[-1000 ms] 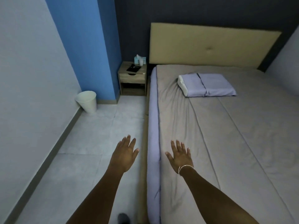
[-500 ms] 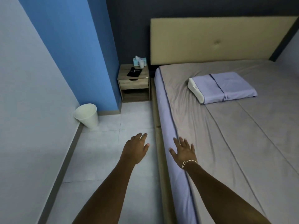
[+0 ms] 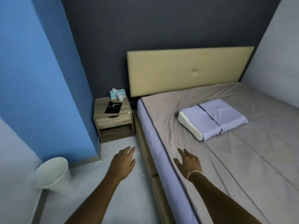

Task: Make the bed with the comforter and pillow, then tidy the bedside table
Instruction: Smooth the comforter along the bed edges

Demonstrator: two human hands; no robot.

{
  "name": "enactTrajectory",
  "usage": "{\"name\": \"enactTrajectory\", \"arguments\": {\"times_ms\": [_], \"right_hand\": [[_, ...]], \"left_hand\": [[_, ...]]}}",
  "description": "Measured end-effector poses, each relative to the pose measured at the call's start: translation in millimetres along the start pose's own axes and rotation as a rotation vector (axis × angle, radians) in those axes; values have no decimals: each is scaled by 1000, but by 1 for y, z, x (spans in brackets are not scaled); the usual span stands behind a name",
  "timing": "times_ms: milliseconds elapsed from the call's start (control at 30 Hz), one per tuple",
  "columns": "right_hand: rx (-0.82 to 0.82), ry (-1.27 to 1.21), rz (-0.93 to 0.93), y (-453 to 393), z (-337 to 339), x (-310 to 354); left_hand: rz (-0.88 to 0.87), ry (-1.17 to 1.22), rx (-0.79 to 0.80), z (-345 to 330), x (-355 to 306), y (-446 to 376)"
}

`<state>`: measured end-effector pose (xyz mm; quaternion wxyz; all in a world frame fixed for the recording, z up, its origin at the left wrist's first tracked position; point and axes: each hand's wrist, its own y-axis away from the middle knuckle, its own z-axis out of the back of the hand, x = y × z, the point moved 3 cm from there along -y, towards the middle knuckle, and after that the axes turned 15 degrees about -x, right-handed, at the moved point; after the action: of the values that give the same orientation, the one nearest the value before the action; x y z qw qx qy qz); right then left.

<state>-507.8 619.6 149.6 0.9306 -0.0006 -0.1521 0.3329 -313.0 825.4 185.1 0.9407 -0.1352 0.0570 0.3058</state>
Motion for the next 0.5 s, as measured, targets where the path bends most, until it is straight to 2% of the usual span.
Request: {"name": "enactTrajectory", "arguments": {"times_ms": [267,500], "right_hand": [[-94,-92,-148,-138,-30,11],[-27,-185,-236,-282,-76,18]], "left_hand": [[-123,153,51,-66,10,-193],[-99,188,139,-115,51,-342]]}}
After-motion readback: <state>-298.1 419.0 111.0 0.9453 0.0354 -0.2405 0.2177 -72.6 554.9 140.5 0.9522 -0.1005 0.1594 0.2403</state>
